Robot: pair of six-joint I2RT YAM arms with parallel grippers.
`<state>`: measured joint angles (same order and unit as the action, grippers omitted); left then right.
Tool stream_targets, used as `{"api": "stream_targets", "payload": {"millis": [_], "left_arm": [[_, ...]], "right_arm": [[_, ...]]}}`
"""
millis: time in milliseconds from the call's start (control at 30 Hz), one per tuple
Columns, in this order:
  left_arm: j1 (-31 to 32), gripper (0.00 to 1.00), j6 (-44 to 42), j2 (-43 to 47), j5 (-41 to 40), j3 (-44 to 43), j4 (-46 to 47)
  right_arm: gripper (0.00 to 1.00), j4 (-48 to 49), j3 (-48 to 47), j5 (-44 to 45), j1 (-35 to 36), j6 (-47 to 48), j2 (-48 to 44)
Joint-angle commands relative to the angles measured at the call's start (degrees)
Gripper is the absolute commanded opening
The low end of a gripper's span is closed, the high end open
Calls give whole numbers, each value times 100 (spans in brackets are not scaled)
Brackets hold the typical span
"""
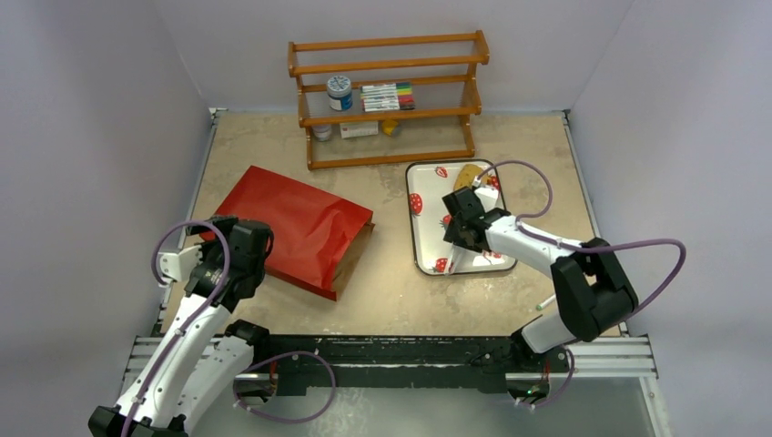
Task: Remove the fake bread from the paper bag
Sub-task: Place the fake bread in the container.
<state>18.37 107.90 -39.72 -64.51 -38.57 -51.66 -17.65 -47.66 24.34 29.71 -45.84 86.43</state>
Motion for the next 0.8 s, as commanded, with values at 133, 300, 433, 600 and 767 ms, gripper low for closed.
{"api": "stream_targets", "payload": {"millis": [133, 300, 433, 600, 767], "left_arm": [[-47, 91, 30, 126, -156, -265, -143], [-46, 91, 38, 145, -146, -266, -151], [-44, 91, 47, 176, -140, -219, -135], [-45, 91, 13, 192, -123, -195, -83], [-44, 91, -87, 212, -180, -240, -64]], "right_arm": [[55, -53, 244, -170, 6, -162, -665], [52, -16, 381, -127, 16, -103, -948], [52, 30, 577, -227, 16, -156, -1042], [53, 305, 574, -355, 12, -101, -525], [52, 406, 575, -402, 12, -150, -383]]}}
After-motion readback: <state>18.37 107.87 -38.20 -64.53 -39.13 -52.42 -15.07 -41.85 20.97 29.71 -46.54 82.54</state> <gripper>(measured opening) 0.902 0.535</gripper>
